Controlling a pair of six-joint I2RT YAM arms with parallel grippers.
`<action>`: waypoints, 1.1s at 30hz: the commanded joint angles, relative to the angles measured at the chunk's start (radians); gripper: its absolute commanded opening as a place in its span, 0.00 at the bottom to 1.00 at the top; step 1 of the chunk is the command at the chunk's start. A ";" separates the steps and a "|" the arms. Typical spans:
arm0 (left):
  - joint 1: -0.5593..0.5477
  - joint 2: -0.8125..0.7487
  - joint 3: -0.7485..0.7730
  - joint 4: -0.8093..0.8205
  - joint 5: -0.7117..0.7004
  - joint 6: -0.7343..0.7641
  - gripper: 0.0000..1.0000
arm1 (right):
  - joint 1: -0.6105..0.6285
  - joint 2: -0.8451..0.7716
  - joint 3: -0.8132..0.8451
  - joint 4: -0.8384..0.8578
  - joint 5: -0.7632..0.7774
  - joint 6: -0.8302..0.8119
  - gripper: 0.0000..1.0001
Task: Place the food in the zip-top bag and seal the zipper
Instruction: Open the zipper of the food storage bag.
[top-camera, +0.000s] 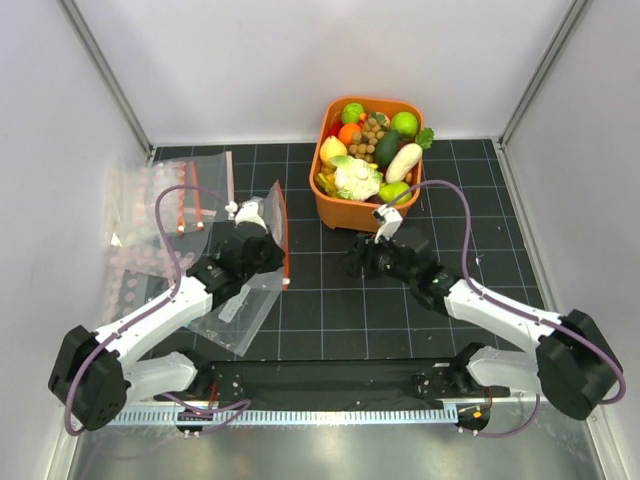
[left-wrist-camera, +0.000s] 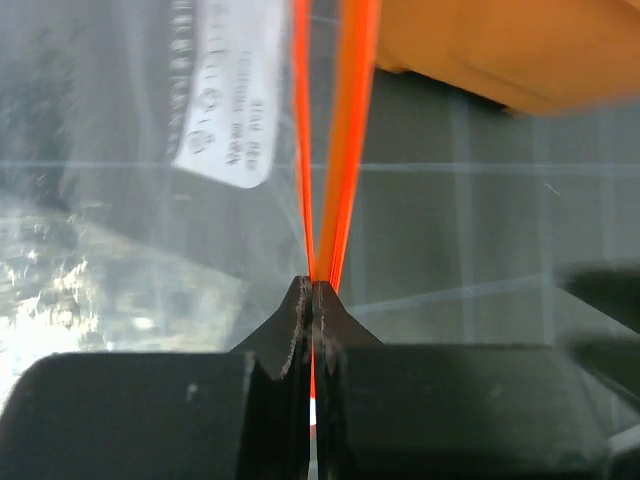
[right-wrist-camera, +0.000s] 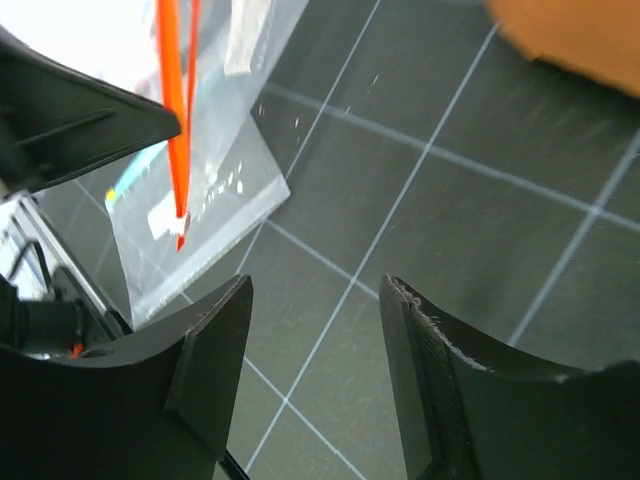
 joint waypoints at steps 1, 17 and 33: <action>-0.119 -0.056 0.027 0.120 -0.068 0.060 0.00 | 0.056 0.026 0.058 0.092 0.068 -0.035 0.61; -0.409 0.109 0.172 0.084 -0.275 0.172 0.00 | 0.121 -0.102 0.009 0.117 0.168 -0.080 0.60; -0.480 0.142 0.203 0.100 -0.262 0.215 0.00 | 0.121 -0.069 0.028 0.098 0.209 -0.074 0.58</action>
